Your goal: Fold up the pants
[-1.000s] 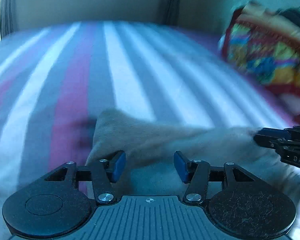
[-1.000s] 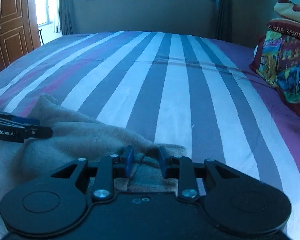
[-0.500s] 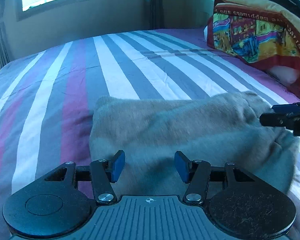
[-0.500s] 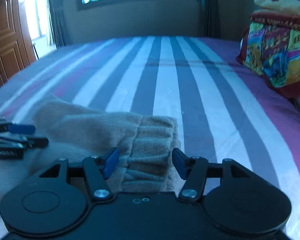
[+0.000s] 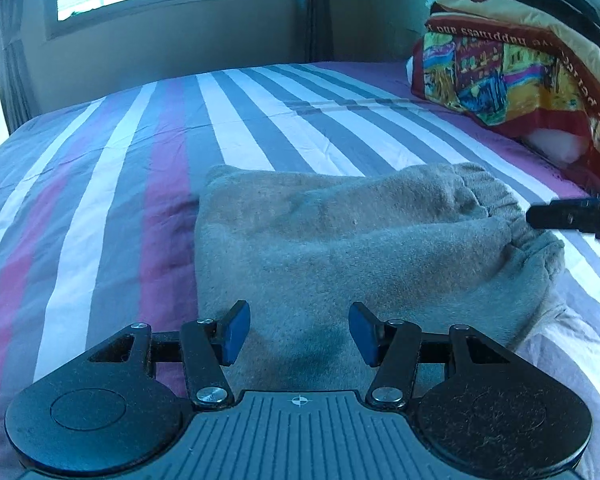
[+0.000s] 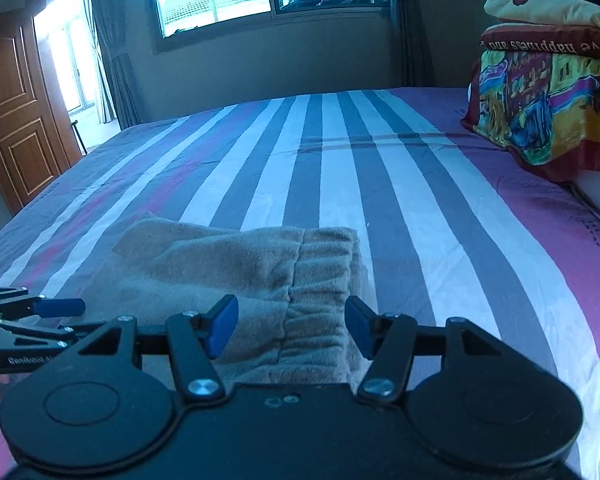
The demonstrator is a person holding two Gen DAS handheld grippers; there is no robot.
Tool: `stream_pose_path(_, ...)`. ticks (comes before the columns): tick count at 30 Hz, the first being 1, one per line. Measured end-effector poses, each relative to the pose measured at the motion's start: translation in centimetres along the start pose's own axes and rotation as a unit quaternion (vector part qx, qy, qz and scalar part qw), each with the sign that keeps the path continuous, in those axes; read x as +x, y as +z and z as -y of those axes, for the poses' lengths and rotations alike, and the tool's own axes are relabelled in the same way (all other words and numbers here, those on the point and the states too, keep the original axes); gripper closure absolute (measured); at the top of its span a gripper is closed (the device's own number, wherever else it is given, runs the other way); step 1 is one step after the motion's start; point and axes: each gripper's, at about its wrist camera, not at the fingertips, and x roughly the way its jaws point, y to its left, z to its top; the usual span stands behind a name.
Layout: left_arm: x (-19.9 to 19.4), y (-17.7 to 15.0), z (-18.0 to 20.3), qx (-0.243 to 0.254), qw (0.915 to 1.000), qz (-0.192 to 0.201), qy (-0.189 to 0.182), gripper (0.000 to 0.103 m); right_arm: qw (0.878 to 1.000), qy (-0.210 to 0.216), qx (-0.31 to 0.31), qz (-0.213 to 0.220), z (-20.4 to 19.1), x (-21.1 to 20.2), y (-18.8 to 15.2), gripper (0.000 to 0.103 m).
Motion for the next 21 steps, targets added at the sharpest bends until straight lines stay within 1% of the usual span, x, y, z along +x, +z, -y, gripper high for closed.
stream_pose_path(2,-0.1,-0.4,-0.2,-0.001,1.0000,-0.002,0.001,0.048,1.000,0.000,0.000,-0.008,-0.2,0.1,-0.4,0.044)
stream_pose_path(4,0.2,-1.1,-0.2,0.007,0.9998,-0.015,0.008,0.048,1.000,-0.007,0.002,-0.029,-0.2,1.0,-1.1,0.042)
stream_pose_path(5,0.4,-1.5,-0.1,0.014,0.9997,-0.018,0.012,0.048,0.998,-0.018,-0.001,-0.056,-0.1,2.0,-1.6,0.038)
stream_pose_path(6,0.5,-1.9,0.1,0.020,0.9995,-0.017,0.015,0.048,0.995,-0.025,-0.003,-0.095,0.0,3.5,-2.3,0.036)
stream_pose_path(7,0.4,-2.1,0.2,0.026,0.9994,-0.014,0.020,0.048,0.995,-0.024,-0.001,-0.098,0.2,4.0,-3.0,0.031)
stream_pose_path(8,0.1,-2.1,0.3,0.027,0.9993,-0.012,0.023,0.048,0.995,-0.025,0.001,-0.092,0.4,4.1,-3.3,0.029)
stream_pose_path(11,-0.8,-2.4,0.4,0.028,0.9992,-0.005,0.029,0.048,0.995,-0.018,0.034,-0.092,1.1,3.8,-3.2,0.030)
stream_pose_path(15,-1.9,-3.3,0.2,0.031,0.9989,0.000,0.035,0.048,0.995,-0.016,0.024,-0.092,1.0,3.4,-3.3,0.030)
stream_pose_path(18,-2.2,-3.3,-0.1,0.030,0.9988,-0.003,0.039,0.045,0.995,-0.017,0.020,-0.094,0.8,3.4,-3.2,0.030)
stream_pose_path(21,-2.5,-3.2,-0.5,0.024,0.9988,-0.002,0.042,0.045,0.995,-0.022,0.015,-0.094,0.6,3.3,-3.1,0.030)
